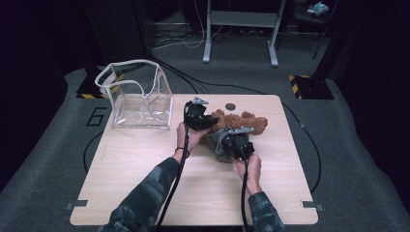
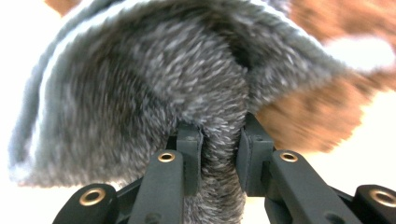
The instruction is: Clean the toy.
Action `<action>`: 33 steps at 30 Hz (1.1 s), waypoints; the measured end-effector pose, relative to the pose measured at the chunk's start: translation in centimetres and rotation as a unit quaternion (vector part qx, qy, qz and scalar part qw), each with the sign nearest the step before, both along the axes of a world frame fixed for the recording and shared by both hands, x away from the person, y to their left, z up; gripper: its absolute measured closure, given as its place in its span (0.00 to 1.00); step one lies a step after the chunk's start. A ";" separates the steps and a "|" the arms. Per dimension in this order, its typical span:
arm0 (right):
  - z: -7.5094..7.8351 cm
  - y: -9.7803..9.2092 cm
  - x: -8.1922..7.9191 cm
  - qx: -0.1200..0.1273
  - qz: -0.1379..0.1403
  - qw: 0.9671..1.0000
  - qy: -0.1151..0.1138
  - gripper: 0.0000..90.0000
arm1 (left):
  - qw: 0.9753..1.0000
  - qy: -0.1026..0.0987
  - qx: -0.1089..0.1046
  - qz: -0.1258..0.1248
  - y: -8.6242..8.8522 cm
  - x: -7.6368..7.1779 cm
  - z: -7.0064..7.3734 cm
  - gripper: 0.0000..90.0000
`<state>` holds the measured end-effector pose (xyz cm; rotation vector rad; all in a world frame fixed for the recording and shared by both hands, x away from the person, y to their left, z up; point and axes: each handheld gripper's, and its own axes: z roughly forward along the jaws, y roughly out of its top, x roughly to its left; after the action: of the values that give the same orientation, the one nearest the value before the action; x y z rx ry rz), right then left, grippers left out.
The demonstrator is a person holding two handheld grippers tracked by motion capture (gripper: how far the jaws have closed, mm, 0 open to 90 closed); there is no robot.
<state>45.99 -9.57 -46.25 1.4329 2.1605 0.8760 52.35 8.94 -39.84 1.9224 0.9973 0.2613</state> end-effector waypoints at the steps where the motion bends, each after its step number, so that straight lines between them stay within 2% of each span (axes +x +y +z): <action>1: -0.1 -0.7 0.1 0.003 -0.012 1.000 0.003 0.82 | 1.000 0.001 -0.002 0.000 0.0 0.0 0.0 0.80; 4: -0.5 -3.2 0.2 0.009 -0.046 0.999 0.006 0.82 | 1.000 0.002 -0.001 -0.004 0.0 0.0 0.0 0.78; 7: -0.9 -5.2 0.0 0.007 -0.080 0.997 0.012 0.82 | 1.000 0.003 0.001 -0.009 0.0 0.1 0.0 0.70; 9: -1.2 -5.9 -0.3 0.005 -0.082 0.997 0.012 0.82 | 1.000 0.007 0.001 -0.012 0.1 0.1 0.0 0.59; 11: -1.3 -5.8 -0.9 0.003 -0.073 0.997 0.013 0.82 | 1.000 0.008 0.001 -0.009 0.3 0.0 0.0 0.50; 13: -1.4 -5.0 -1.5 0.001 -0.060 0.998 0.013 0.82 | 1.000 0.007 0.003 -0.008 0.6 0.0 0.0 0.43; 17: -1.5 -2.2 -2.5 -0.001 -0.011 1.000 0.010 0.82 | 1.000 0.010 0.001 -0.008 1.6 0.0 -0.1 0.35; 18: -1.5 -1.4 -2.7 -0.008 0.003 1.000 0.010 0.82 | 1.000 0.005 0.008 -0.013 2.0 0.0 0.0 0.34; 20: -1.4 0.3 -2.9 -0.010 0.022 1.000 0.010 0.82 | 1.000 0.007 -0.002 -0.007 2.4 -0.1 0.0 0.32; 23: -1.2 2.2 -2.8 -0.019 0.048 0.999 -0.002 0.82 | 1.000 0.004 0.000 -0.002 3.3 -0.4 -0.1 0.29; 28: -1.0 4.4 -2.4 -0.019 0.066 0.998 -0.003 0.82 | 1.000 0.006 -0.010 0.003 4.8 -0.5 -0.4 0.25; 32: -1.3 4.9 -2.1 -0.020 0.067 0.998 0.002 0.82 | 1.000 -0.001 -0.017 0.009 5.9 -0.9 -0.2 0.23; 33: -1.4 5.0 -2.1 -0.022 0.065 0.998 0.005 0.82 | 1.000 -0.006 -0.013 0.009 6.4 -1.1 -0.1 0.23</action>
<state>43.89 -4.62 -47.62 1.2893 2.2869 0.8636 51.24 15.30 -39.97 1.8877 1.0074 0.2689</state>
